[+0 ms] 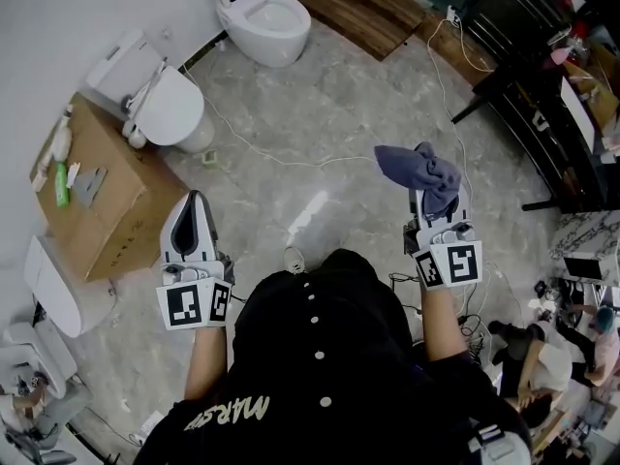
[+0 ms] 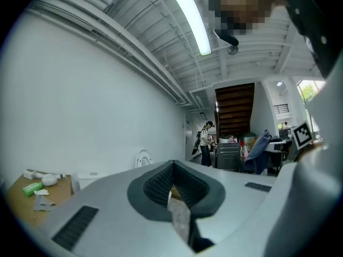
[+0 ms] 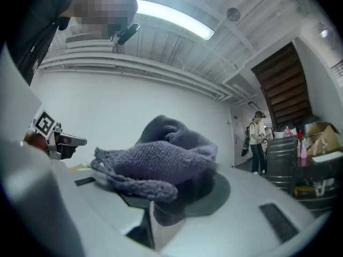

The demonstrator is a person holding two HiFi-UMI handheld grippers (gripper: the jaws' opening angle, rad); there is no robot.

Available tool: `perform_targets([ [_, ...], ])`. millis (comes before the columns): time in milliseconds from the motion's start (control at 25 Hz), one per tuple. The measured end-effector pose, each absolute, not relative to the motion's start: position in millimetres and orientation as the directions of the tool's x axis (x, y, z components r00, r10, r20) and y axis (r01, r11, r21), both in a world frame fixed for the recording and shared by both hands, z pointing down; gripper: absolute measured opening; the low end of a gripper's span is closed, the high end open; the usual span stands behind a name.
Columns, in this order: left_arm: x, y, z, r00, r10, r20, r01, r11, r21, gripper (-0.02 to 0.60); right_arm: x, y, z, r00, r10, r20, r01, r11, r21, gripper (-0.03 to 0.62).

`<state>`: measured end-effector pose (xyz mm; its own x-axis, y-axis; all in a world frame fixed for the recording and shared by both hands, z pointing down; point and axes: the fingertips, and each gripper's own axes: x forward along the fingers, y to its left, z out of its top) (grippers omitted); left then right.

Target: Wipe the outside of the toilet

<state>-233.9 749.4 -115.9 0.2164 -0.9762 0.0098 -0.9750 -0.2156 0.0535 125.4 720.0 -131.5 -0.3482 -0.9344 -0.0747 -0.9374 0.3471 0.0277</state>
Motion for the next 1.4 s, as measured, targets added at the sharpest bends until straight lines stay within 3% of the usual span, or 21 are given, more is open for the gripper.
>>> perform_targets([
  [600,-269.6,725.0,-98.9,0.211,-0.977,0.026,-0.974,-0.208,0.088,0.011,99.8,695.0,-127.7,-0.339,-0.939,-0.067,-0.941,0.337,0.038,0.118],
  [920,-253.5,684.3,-97.0,0.189,-0.982,0.028,-0.978,-0.186,0.091,0.011,133.8,648.2,-122.0,-0.289,-0.954,-0.076,-0.957,0.289,0.007,0.118],
  [1400,-208.0,587.8,-100.1,0.161,-0.986,0.043,-0.985,-0.158,0.063,0.011,179.8,536.9,-116.4,-0.324,-0.944,-0.065,-0.946,0.324,0.015,0.12],
])
